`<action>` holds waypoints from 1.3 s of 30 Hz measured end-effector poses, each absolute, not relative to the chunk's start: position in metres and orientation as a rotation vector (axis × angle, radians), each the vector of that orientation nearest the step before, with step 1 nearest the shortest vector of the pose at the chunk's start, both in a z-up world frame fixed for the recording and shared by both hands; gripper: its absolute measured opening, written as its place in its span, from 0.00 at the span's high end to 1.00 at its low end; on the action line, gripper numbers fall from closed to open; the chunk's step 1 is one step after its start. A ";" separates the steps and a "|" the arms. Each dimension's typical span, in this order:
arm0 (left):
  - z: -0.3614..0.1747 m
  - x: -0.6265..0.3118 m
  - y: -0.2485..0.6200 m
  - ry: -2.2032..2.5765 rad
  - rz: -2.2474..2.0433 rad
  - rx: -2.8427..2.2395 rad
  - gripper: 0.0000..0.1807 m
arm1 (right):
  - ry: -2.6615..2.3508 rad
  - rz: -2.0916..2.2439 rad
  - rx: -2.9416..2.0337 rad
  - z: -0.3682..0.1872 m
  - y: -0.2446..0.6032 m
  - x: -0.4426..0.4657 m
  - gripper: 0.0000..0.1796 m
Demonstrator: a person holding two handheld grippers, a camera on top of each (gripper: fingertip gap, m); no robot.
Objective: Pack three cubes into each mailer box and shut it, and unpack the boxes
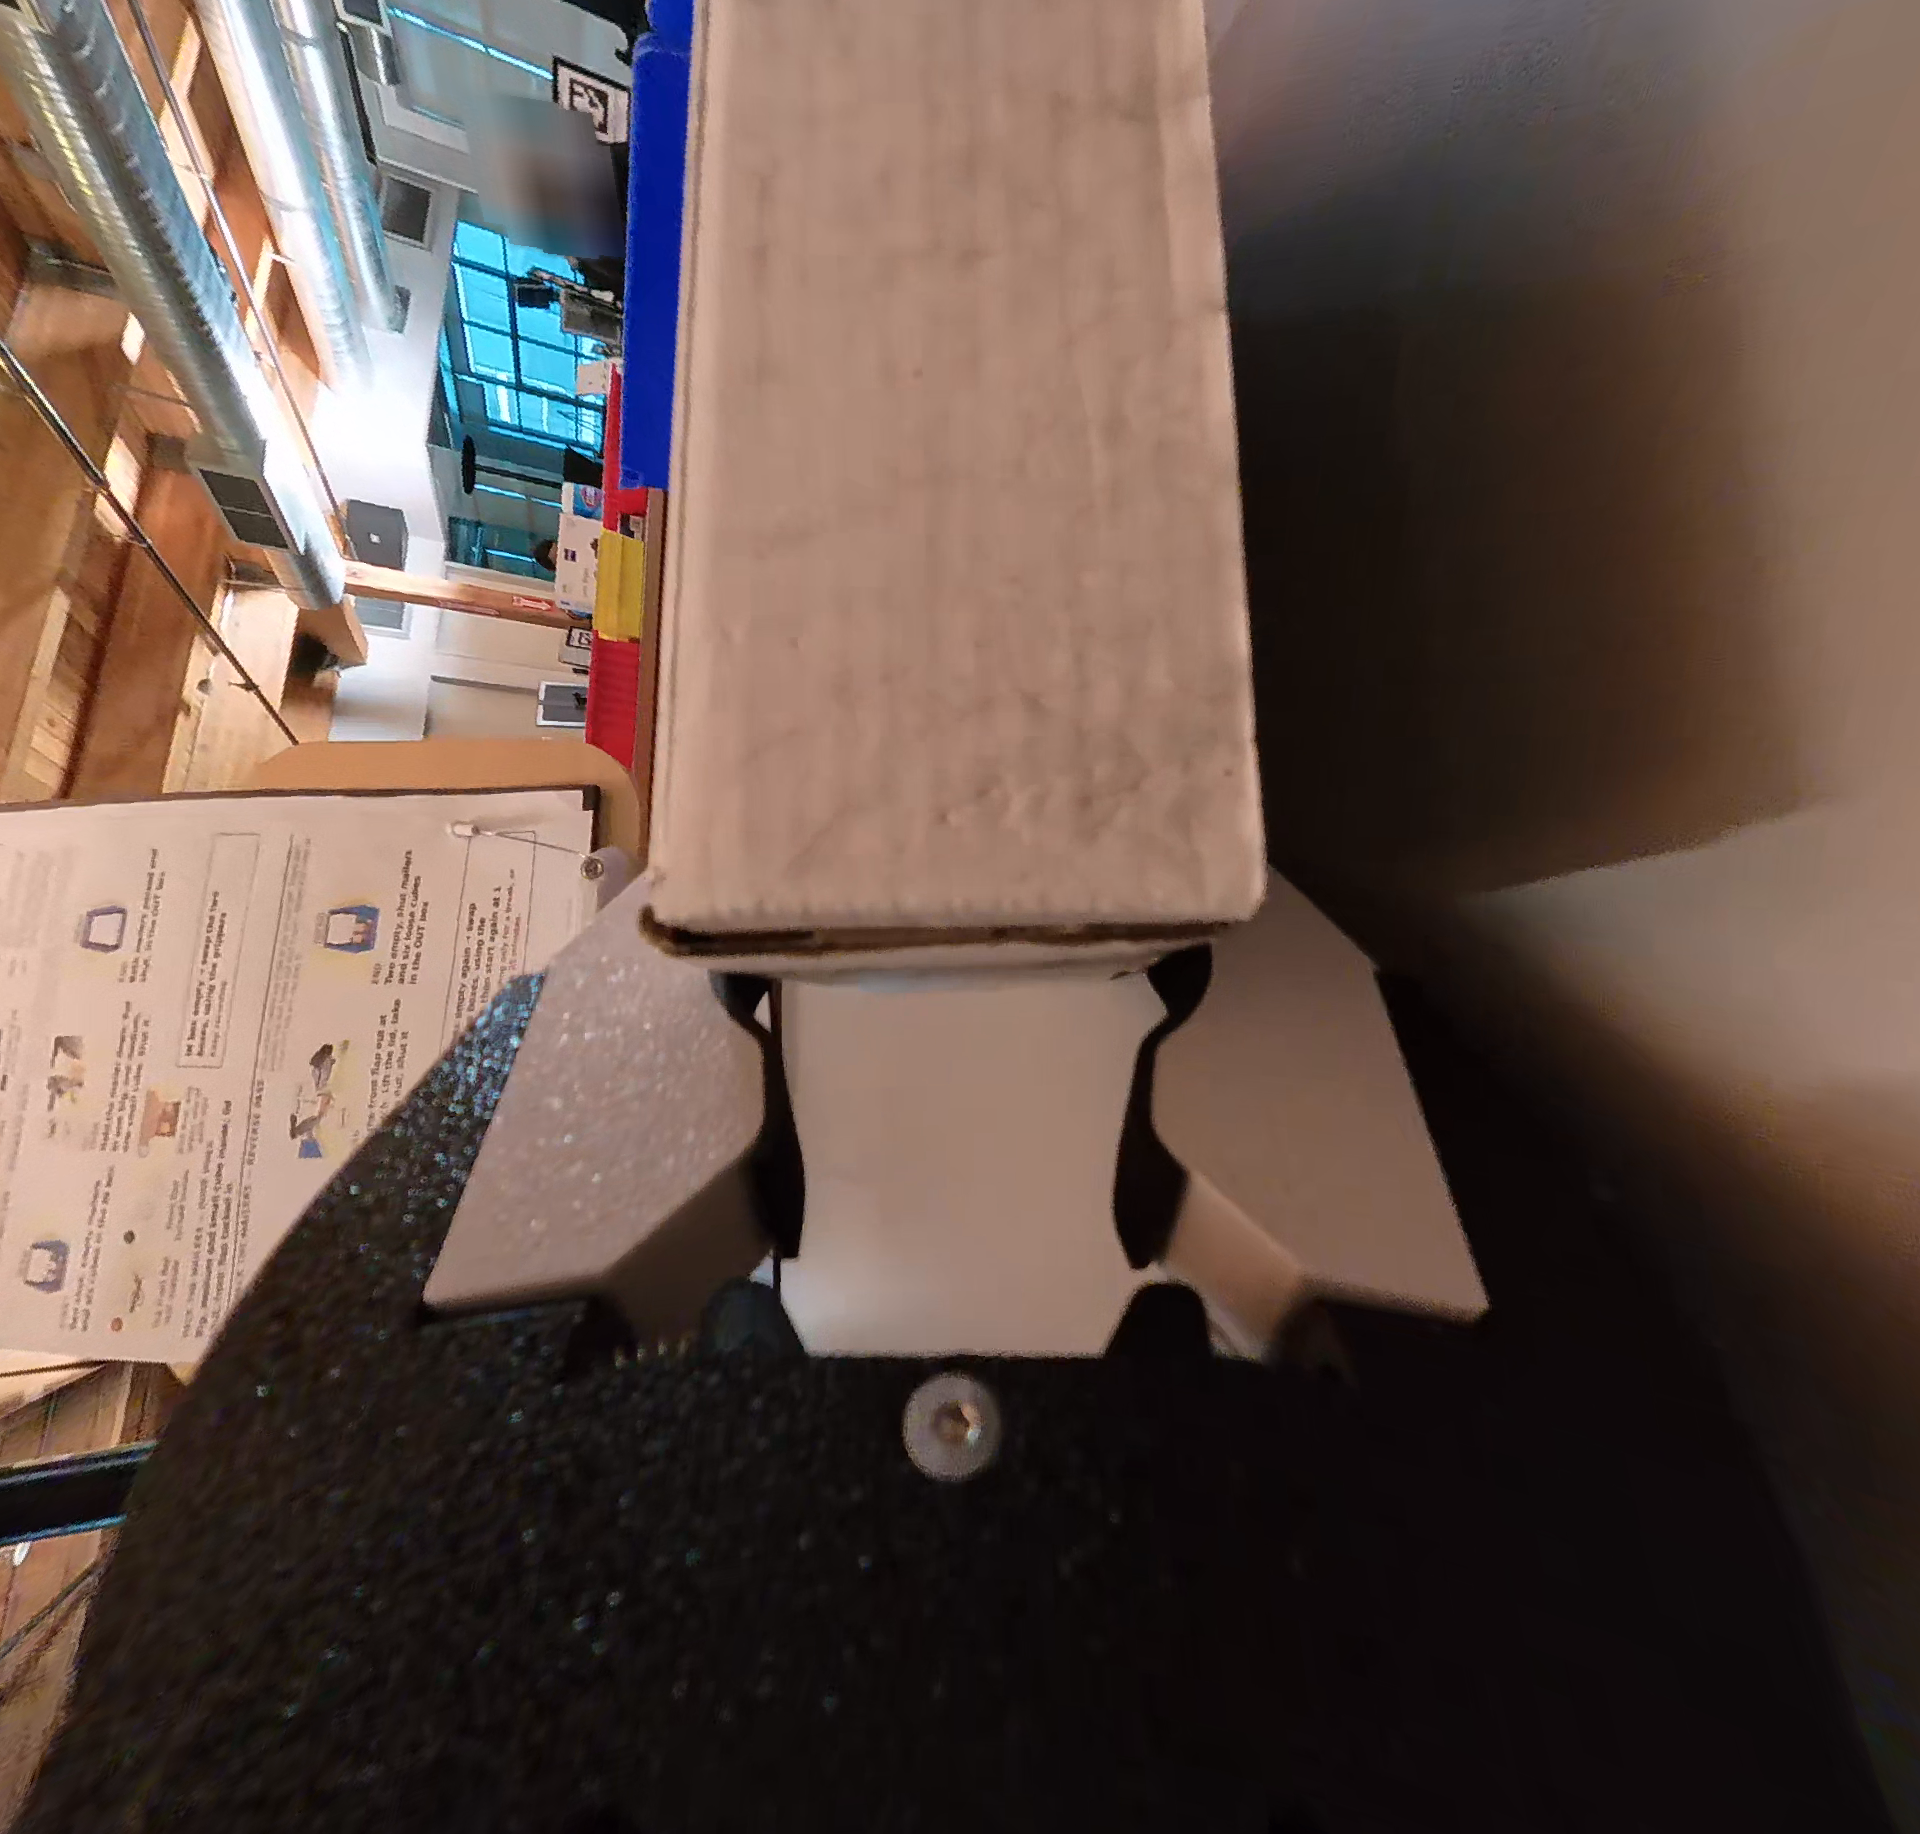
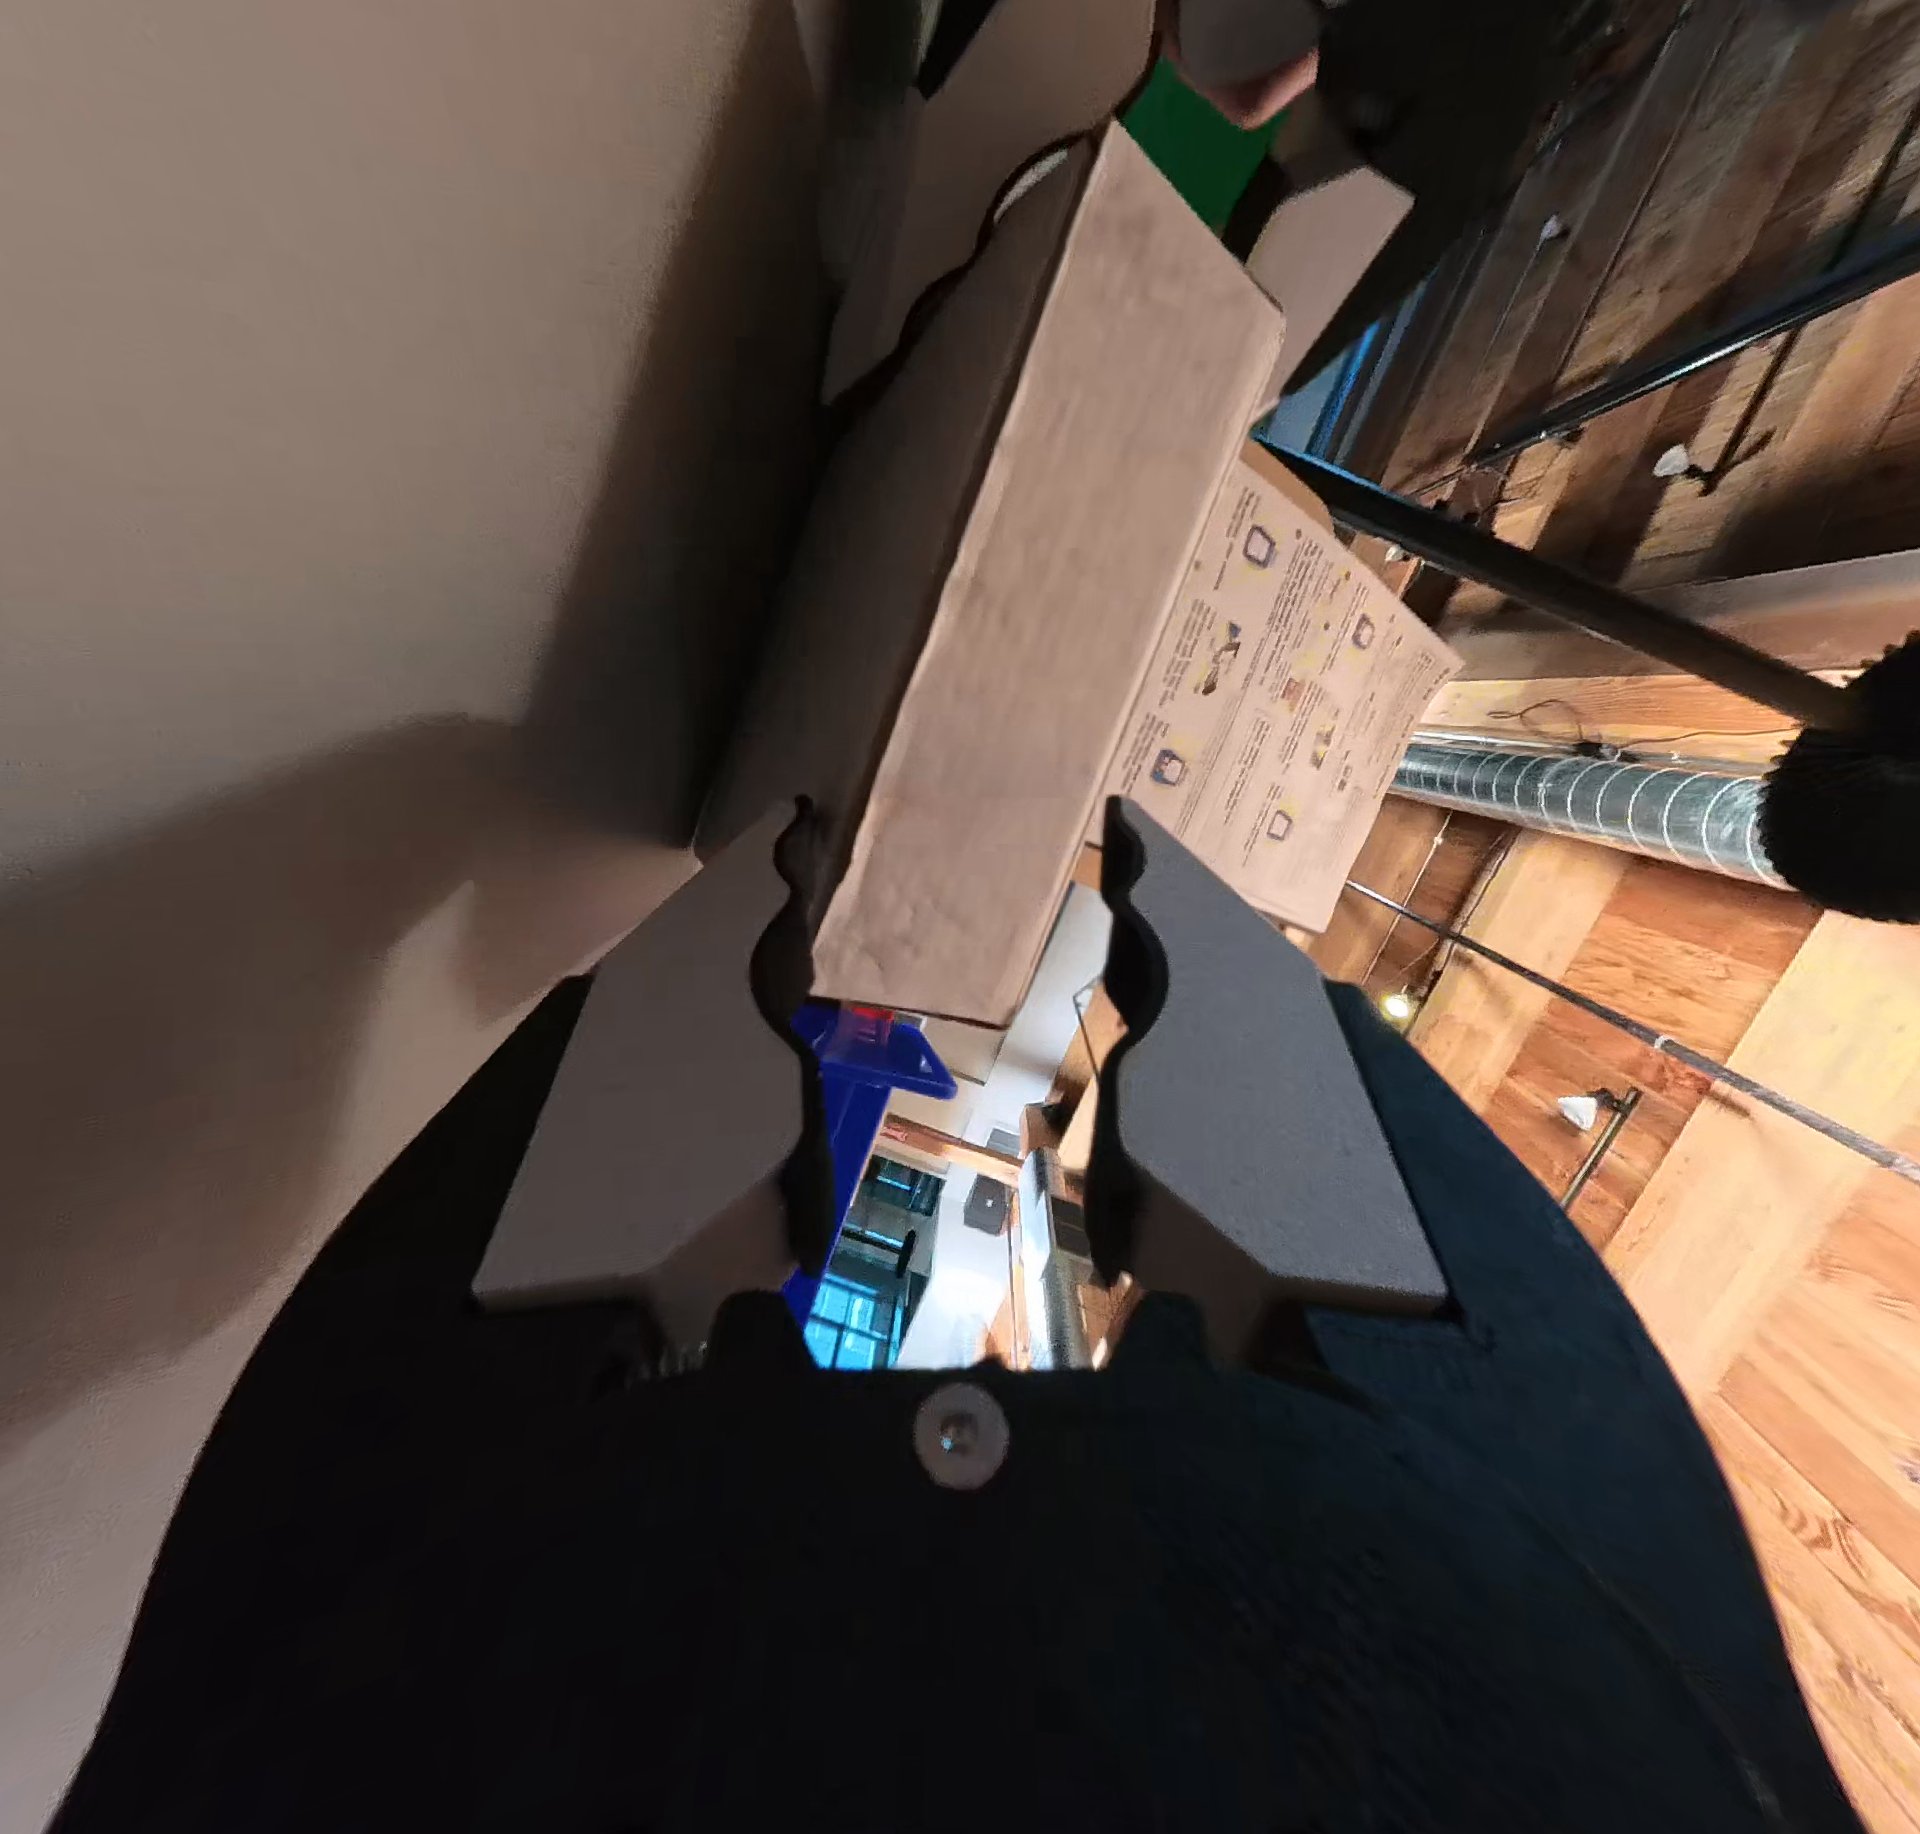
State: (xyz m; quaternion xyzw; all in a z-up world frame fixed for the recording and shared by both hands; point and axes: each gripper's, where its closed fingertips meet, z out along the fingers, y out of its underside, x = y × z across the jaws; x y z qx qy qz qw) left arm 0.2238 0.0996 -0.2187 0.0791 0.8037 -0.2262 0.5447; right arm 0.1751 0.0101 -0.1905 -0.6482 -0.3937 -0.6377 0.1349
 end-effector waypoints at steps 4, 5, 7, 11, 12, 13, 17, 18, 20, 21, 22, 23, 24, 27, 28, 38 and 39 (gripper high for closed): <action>-0.219 0.223 0.100 1.927 -0.511 0.169 0.61 | -1.158 -1.829 -1.893 -0.195 0.011 0.170 0.80; -0.219 0.223 0.100 1.930 -0.506 0.168 0.61 | -1.158 -1.819 -1.907 -0.197 0.009 0.170 0.83; -0.219 0.223 0.100 1.937 -0.493 0.158 0.61 | -1.155 -1.790 -1.927 -0.200 0.006 0.169 0.87; -0.219 0.223 0.099 1.941 -0.478 0.149 0.61 | -1.112 -1.745 -1.971 -0.201 0.001 0.167 0.93; -0.219 0.224 0.099 1.945 -0.480 0.146 0.61 | -1.116 -1.752 -1.966 -0.200 0.001 0.167 0.95; -0.219 0.224 0.099 1.947 -0.481 0.145 0.61 | -1.114 -1.757 -1.963 -0.199 0.001 0.167 0.95; -0.219 0.224 0.097 1.947 -0.475 0.133 0.61 | -1.071 -1.827 -1.883 -0.190 0.001 0.171 0.85; -0.219 0.224 0.097 1.946 -0.474 0.131 0.62 | -1.060 -1.846 -1.886 -0.189 0.001 0.173 0.84; -0.218 0.224 0.096 1.945 -0.475 0.129 0.62 | -1.041 -1.867 -1.902 -0.192 -0.001 0.181 0.87; -0.218 0.225 0.095 1.948 -0.475 0.124 0.62 | -1.058 -1.880 -1.903 -0.195 -0.003 0.185 0.91; -0.218 0.225 0.096 1.956 -0.466 0.118 0.62 | -1.069 -1.895 -1.895 -0.197 -0.003 0.186 0.94; -0.219 0.226 0.097 1.963 -0.452 0.114 0.62 | -1.070 -1.901 -1.887 -0.198 -0.003 0.186 0.96; -0.219 0.226 0.098 1.967 -0.442 0.112 0.62 | -1.058 -1.904 -1.873 -0.197 -0.003 0.185 0.97; -0.219 0.226 0.100 1.970 -0.412 0.107 0.62 | -0.958 -1.840 -1.881 -0.195 -0.005 0.180 0.98; -0.219 0.226 0.099 1.974 -0.412 0.102 0.62 | -0.912 -1.802 -1.895 -0.194 -0.006 0.180 0.99; -0.220 0.230 0.091 2.003 -0.404 0.072 0.62 | -1.118 -1.987 -1.713 -0.192 0.021 0.163 0.95; -0.219 0.230 0.092 2.004 -0.402 0.065 0.62 | -1.091 -1.950 -1.785 -0.198 0.020 0.168 1.00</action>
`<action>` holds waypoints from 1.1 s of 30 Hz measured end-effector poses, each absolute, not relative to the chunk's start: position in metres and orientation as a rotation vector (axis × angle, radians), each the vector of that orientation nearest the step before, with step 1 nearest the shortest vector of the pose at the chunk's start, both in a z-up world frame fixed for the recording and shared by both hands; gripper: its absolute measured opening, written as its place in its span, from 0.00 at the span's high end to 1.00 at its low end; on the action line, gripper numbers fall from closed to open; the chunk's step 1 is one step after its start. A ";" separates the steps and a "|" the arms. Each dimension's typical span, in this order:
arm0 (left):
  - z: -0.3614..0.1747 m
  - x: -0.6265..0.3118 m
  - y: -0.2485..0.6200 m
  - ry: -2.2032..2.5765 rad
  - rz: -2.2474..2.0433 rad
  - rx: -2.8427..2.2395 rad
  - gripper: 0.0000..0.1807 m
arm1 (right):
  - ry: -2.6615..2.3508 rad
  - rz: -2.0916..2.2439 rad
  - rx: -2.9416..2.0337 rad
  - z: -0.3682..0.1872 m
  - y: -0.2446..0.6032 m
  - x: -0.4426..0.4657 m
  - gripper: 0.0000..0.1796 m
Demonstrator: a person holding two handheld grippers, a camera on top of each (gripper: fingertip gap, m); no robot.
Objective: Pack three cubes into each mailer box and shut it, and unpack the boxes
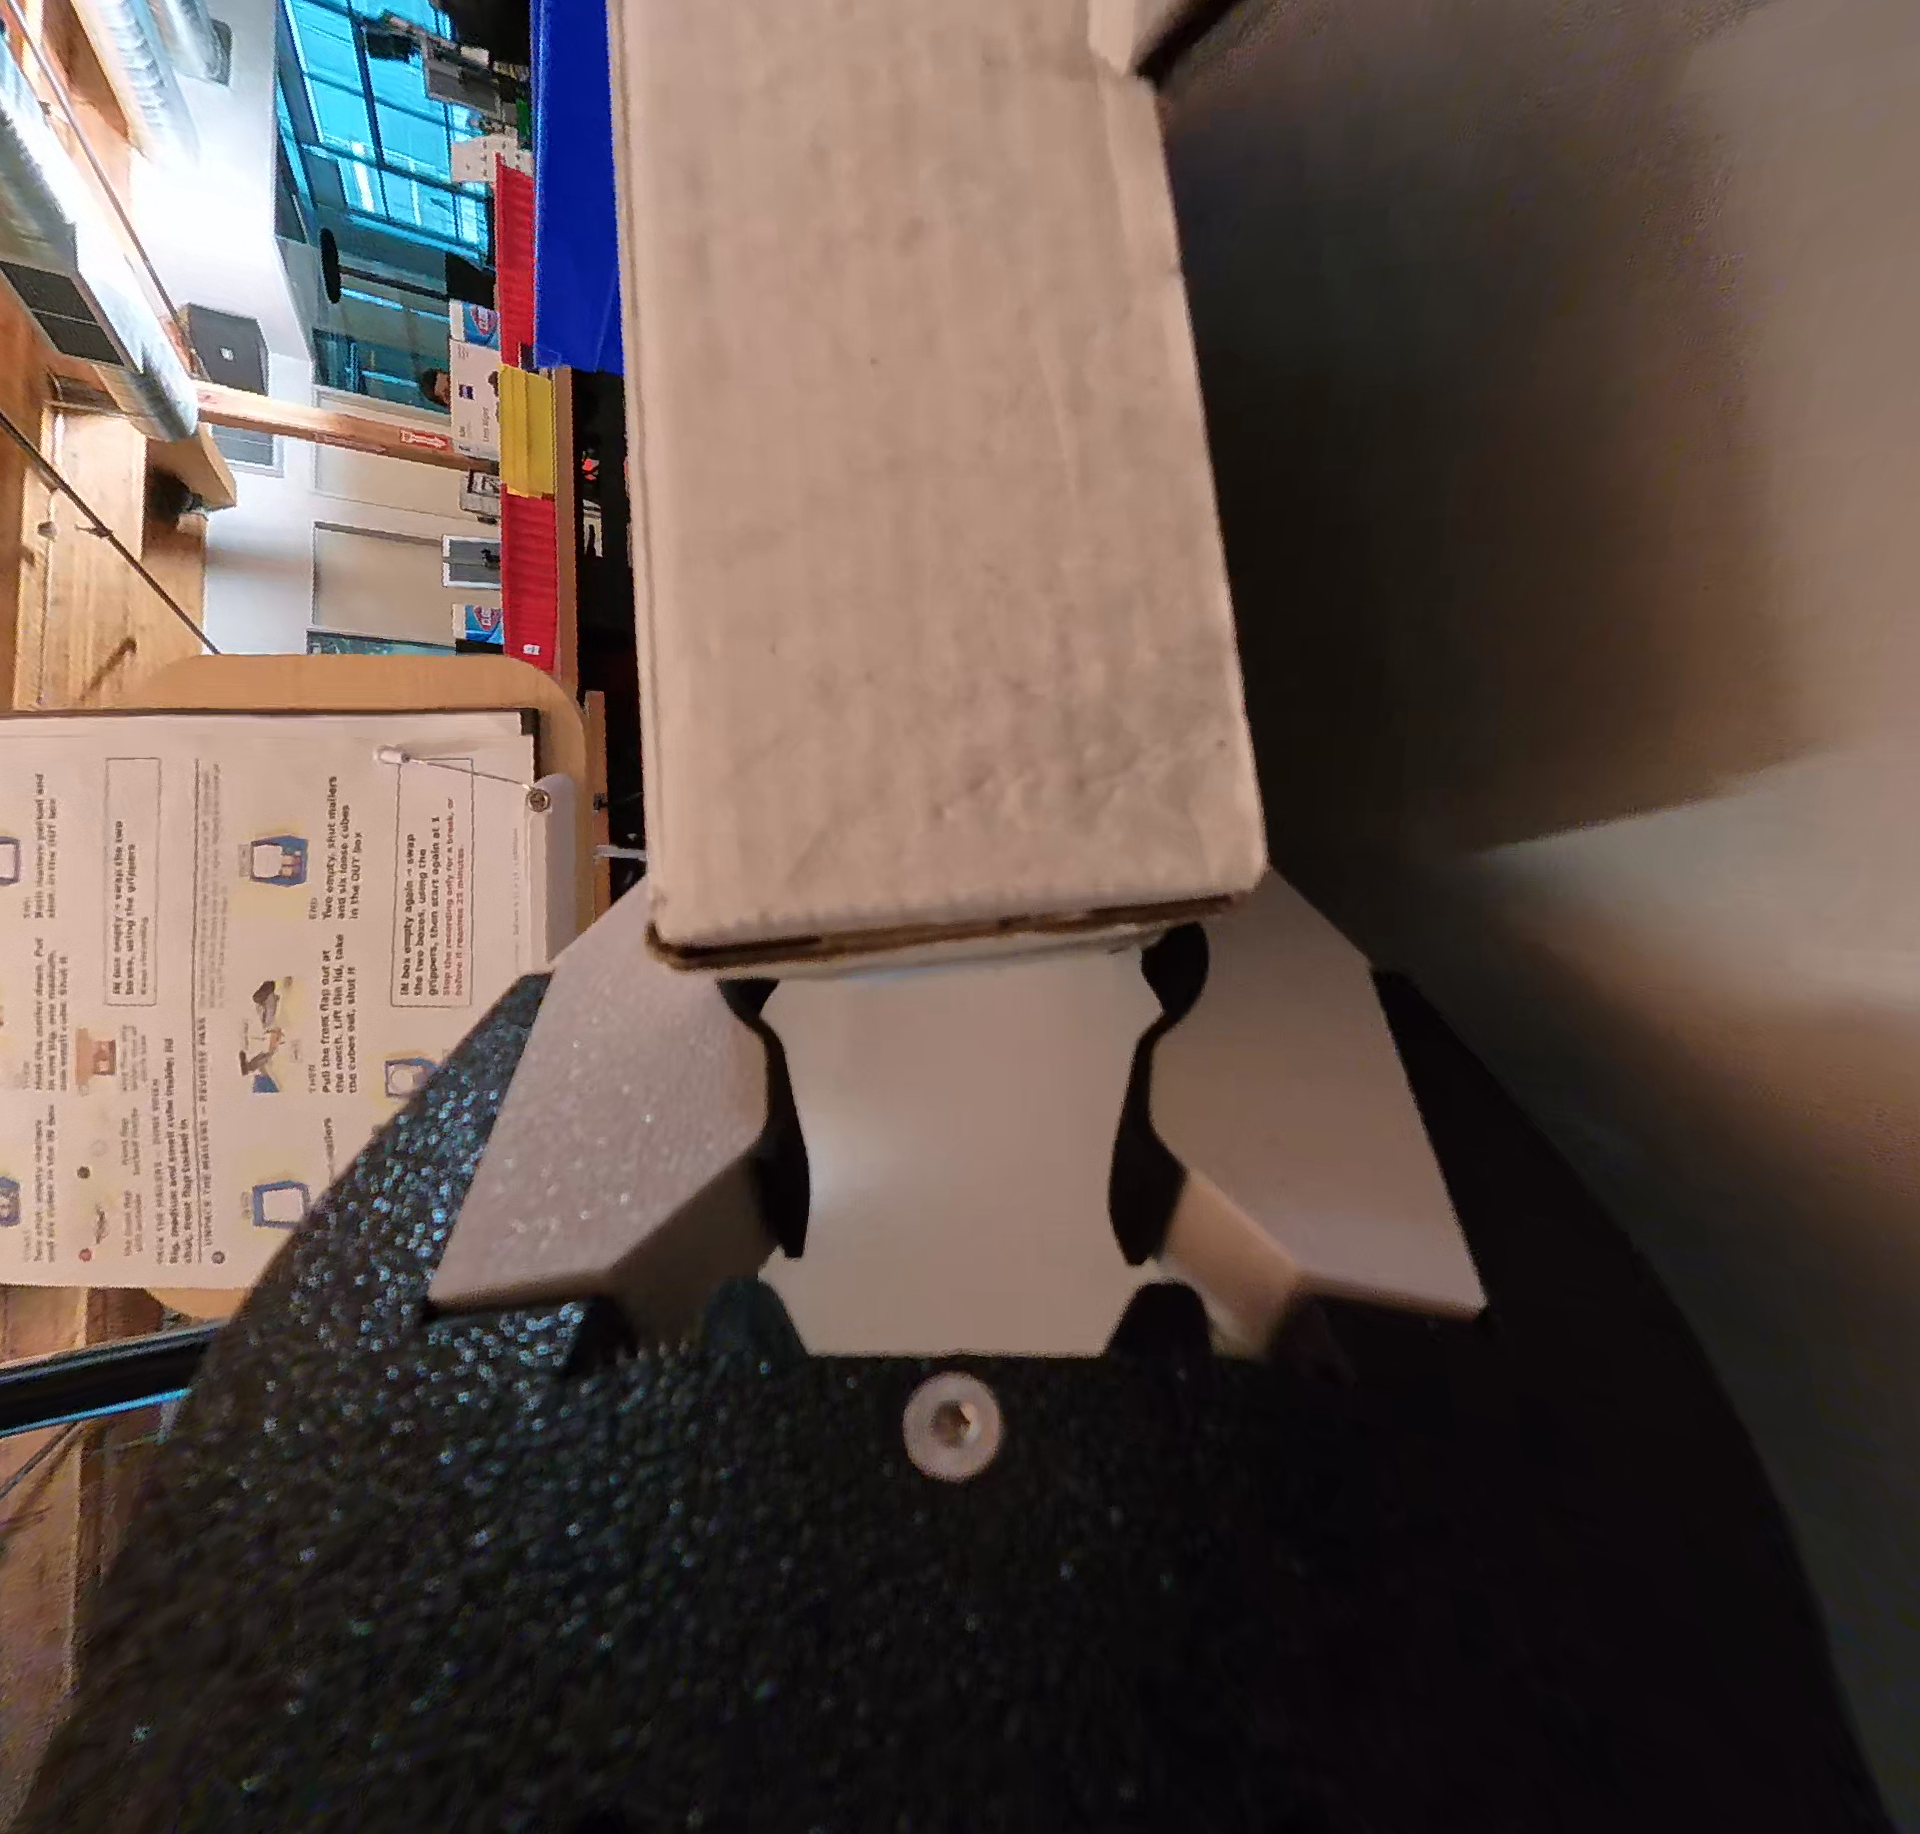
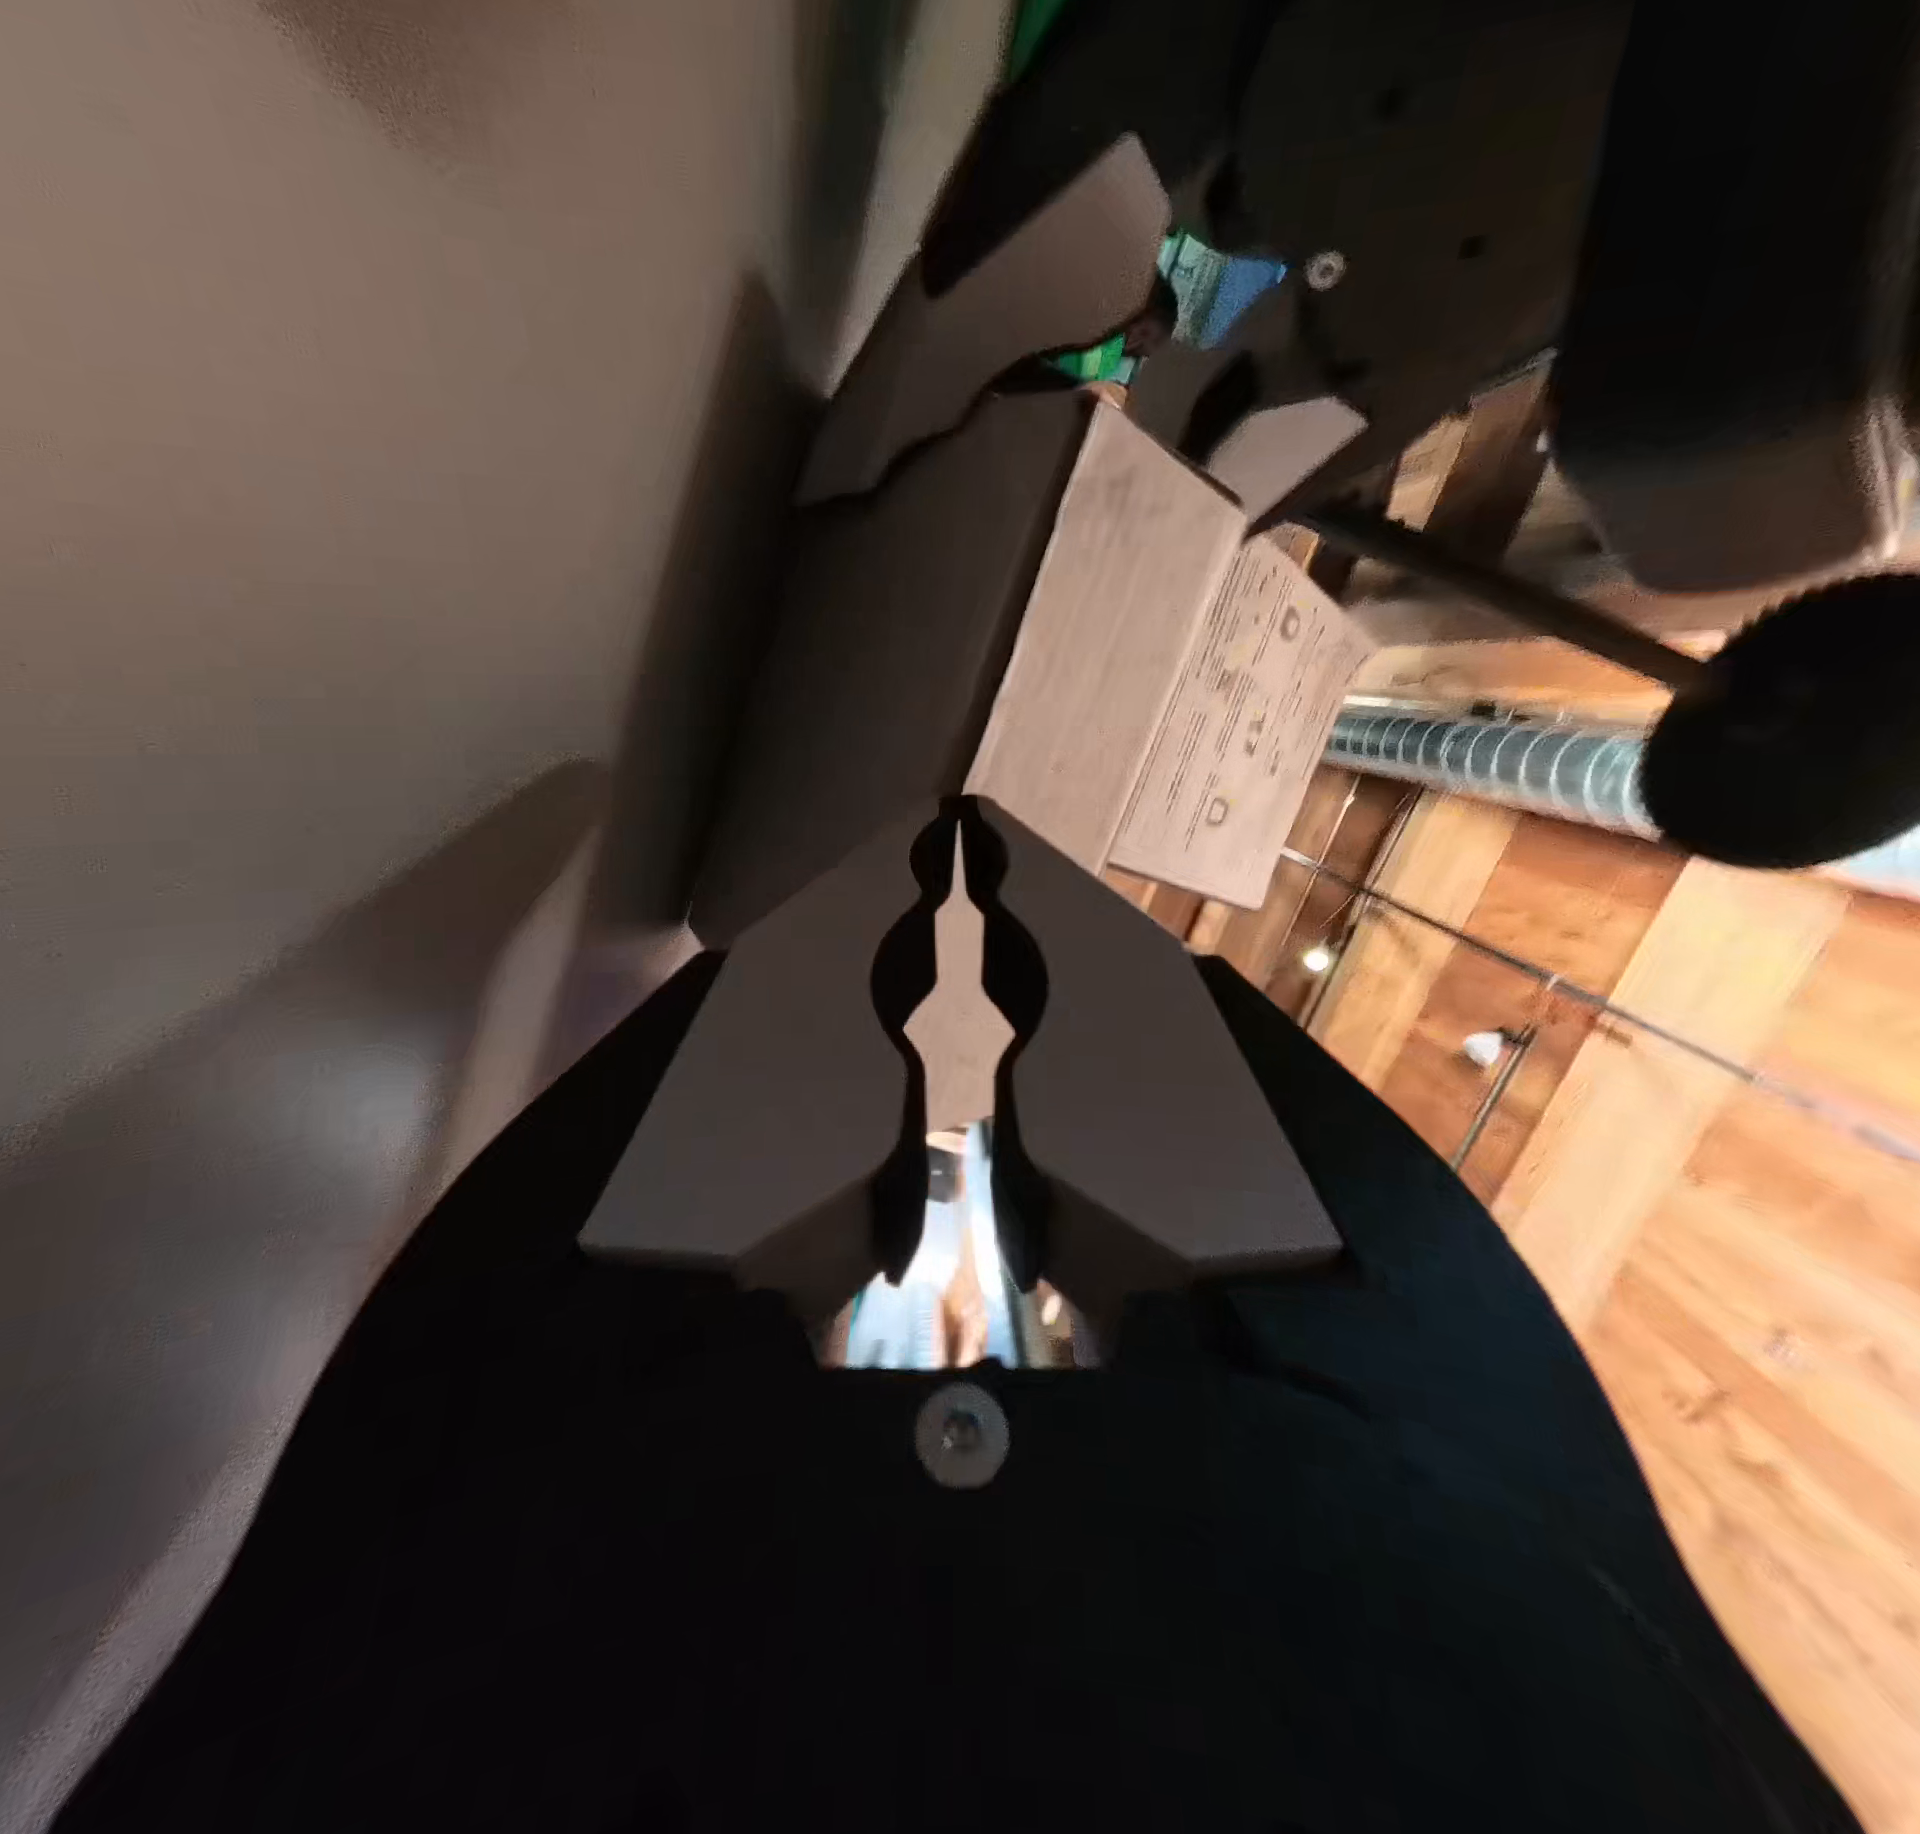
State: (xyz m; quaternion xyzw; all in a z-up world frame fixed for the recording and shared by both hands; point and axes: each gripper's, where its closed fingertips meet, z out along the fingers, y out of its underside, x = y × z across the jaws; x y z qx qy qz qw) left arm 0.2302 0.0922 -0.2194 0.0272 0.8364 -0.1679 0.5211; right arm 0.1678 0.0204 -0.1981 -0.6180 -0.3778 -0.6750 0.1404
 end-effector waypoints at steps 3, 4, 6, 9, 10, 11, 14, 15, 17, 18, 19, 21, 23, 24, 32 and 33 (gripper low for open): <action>-0.219 0.231 0.095 2.005 -0.408 0.053 0.62 | -1.029 -1.911 -1.738 -0.190 0.022 0.165 1.00; -0.219 0.231 0.096 2.007 -0.406 0.052 0.62 | -0.994 -1.901 -1.730 -0.187 0.022 0.163 1.00; -0.219 0.231 0.095 2.005 -0.395 0.048 0.62 | -0.891 -1.851 -1.750 -0.185 0.020 0.162 1.00; -0.219 0.231 0.093 1.986 -0.365 0.073 0.62 | -0.709 -1.953 -1.575 -0.140 0.012 0.159 1.00; -0.219 0.231 0.092 1.990 -0.379 0.065 0.62 | -0.700 -1.884 -1.654 -0.143 0.014 0.162 1.00; -0.219 0.231 0.092 1.991 -0.385 0.066 0.62 | -0.762 -1.792 -1.740 -0.156 0.019 0.162 1.00; -0.219 0.232 0.093 2.001 -0.395 0.057 0.62 | -1.089 -1.800 -1.690 -0.178 0.026 0.146 0.86; -0.219 0.232 0.092 1.997 -0.395 0.060 0.62 | -1.094 -1.802 -1.700 -0.182 0.026 0.145 0.80; -0.219 0.232 0.092 1.998 -0.399 0.060 0.62 | -1.045 -1.804 -1.734 -0.189 0.027 0.150 0.78; -0.219 0.232 0.092 1.999 -0.402 0.061 0.62 | -1.058 -1.826 -1.734 -0.192 0.027 0.155 0.77; -0.218 0.232 0.092 1.998 -0.404 0.061 0.62 | -1.077 -1.874 -1.729 -0.194 0.026 0.161 0.78; -0.218 0.232 0.092 1.995 -0.404 0.063 0.62 | -1.050 -1.929 -1.720 -0.192 0.026 0.170 0.83; -0.218 0.232 0.092 1.994 -0.403 0.061 0.62 | -1.034 -1.889 -1.711 -0.194 0.029 0.170 0.85; -0.218 0.232 0.092 1.996 -0.404 0.059 0.62 | -1.038 -1.885 -1.711 -0.194 0.031 0.171 0.86; -0.218 0.233 0.095 2.013 -0.413 0.032 0.62 | -0.980 -1.925 -1.623 -0.181 0.028 0.163 1.00; -0.219 0.233 0.095 2.013 -0.410 0.032 0.62 | -0.971 -1.906 -1.639 -0.181 0.028 0.162 1.00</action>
